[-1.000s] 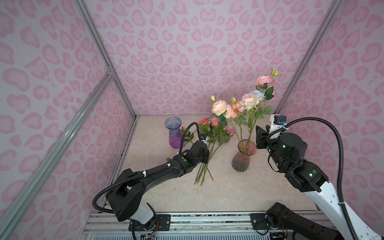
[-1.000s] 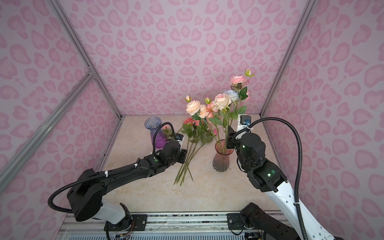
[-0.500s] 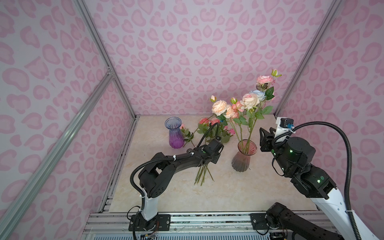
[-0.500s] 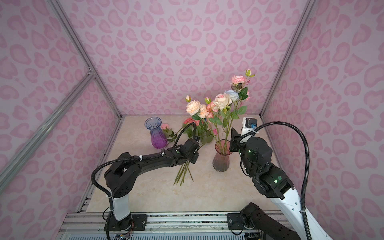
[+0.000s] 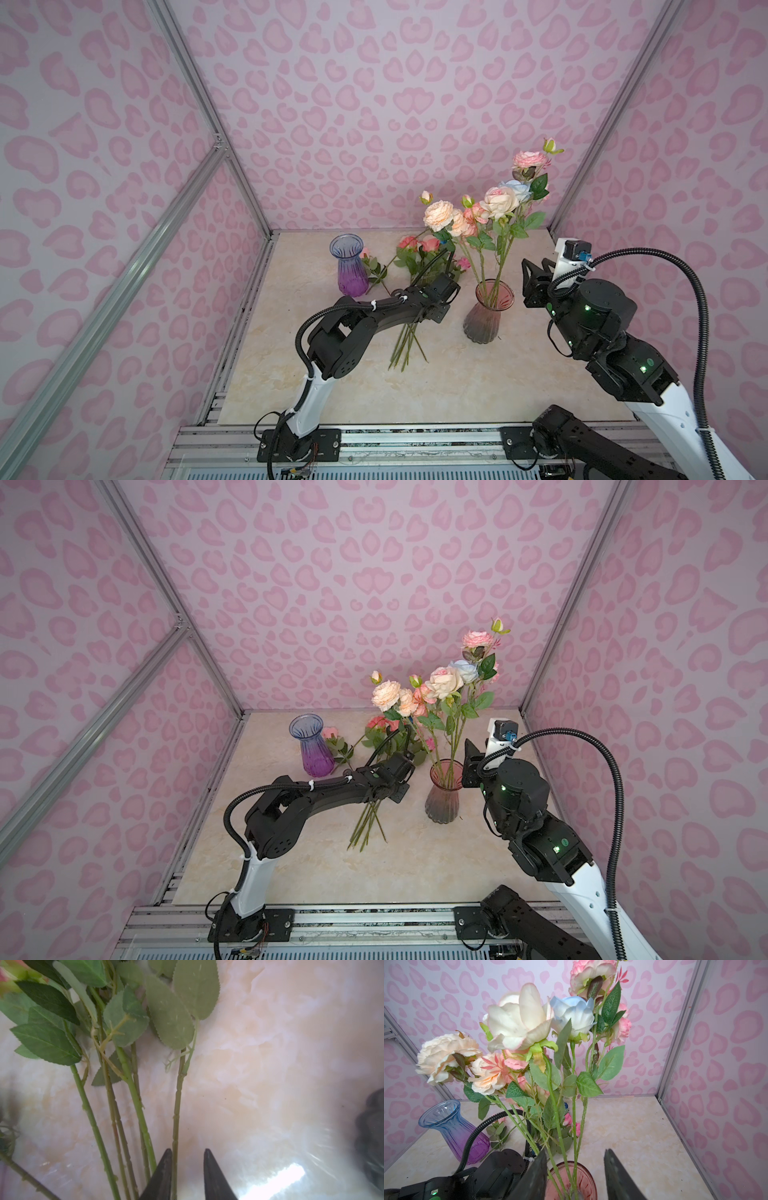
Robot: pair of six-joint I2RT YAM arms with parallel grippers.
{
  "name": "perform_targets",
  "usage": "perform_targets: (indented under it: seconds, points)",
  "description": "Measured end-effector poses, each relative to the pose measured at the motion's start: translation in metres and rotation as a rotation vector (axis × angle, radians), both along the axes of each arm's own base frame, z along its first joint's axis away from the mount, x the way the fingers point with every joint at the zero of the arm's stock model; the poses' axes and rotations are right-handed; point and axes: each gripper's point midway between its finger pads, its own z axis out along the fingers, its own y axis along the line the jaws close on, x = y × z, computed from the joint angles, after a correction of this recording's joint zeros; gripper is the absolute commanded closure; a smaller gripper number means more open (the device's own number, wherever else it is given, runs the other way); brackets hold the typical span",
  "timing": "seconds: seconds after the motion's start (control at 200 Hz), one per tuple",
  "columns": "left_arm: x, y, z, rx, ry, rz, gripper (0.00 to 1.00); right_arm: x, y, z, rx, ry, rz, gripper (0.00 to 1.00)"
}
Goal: Arrange the flowers into the vase
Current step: 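Open the right gripper while the left gripper closes on a pink rose stem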
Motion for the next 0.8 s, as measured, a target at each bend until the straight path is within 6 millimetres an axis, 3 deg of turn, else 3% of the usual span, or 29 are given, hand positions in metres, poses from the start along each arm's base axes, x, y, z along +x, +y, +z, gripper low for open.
perform_targets:
  seconds: [0.115,0.385,0.555,0.695,0.8]
  points:
    - [-0.001,0.002,-0.008,0.011,0.020,-0.001,0.73,-0.001,0.000,0.001,0.002,-0.002,0.000,0.54]
    - [-0.007,0.006,-0.017,0.019,0.046,-0.001,0.96,-0.004,-0.002,0.003,0.015,-0.009,0.003,0.55]
    - [-0.011,0.004,-0.013,-0.007,0.061,0.004,0.97,-0.006,-0.003,0.005,0.028,-0.016,0.002,0.55]
    - [-0.014,0.000,0.011,-0.104,0.087,0.026,0.97,-0.007,-0.003,0.006,0.033,-0.019,0.002,0.55]
    - [-0.014,0.004,0.050,-0.225,0.085,0.054,0.97,-0.007,-0.003,0.007,0.039,-0.021,0.007,0.56]
